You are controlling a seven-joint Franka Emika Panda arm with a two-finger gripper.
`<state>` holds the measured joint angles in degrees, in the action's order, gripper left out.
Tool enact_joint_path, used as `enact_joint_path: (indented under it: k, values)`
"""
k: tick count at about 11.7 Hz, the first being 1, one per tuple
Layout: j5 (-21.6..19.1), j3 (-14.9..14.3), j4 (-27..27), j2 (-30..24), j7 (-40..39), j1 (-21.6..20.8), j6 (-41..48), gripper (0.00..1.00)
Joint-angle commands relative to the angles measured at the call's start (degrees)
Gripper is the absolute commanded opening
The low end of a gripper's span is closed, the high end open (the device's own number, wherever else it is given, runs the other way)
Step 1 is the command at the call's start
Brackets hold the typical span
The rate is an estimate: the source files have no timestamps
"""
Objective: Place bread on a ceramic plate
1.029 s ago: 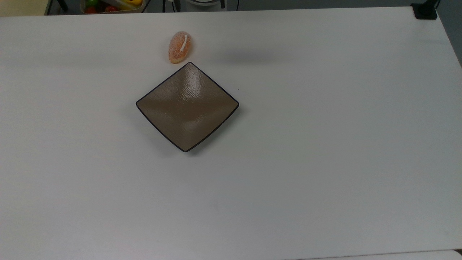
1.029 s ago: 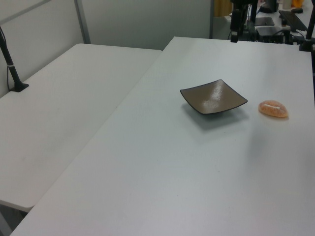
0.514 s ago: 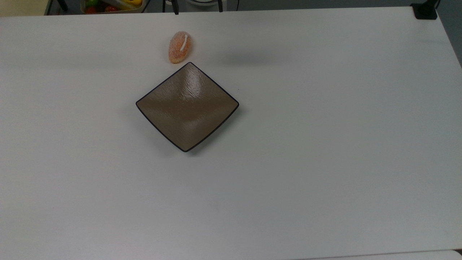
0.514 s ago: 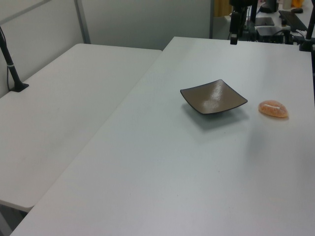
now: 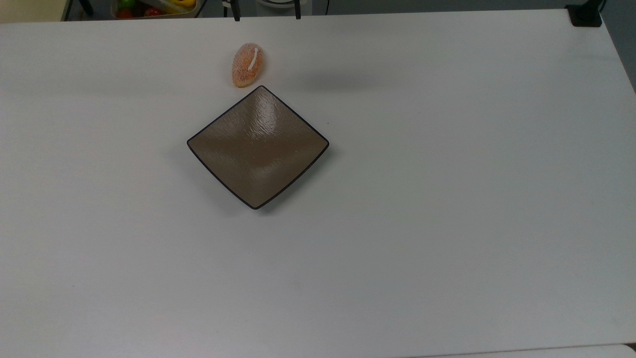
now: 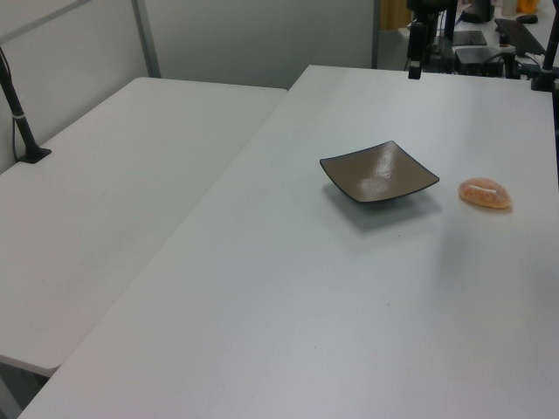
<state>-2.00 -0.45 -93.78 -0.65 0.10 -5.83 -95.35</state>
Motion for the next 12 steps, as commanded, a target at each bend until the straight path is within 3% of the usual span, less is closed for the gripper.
enact_joint_path:
  k: [1,4,7,12]
  values:
    - [0.9,-0.5,-8.4,-5.8,-1.2,0.0,-4.5,1.00]
    - [5.3,-0.4,-20.1,-14.3,-1.3,0.7,-7.7,1.00]
    - [6.0,-0.5,-30.5,-21.3,-1.4,1.9,-8.4,1.00]
    - [6.3,-0.6,-45.0,-21.4,-1.4,5.1,-20.8,1.00]
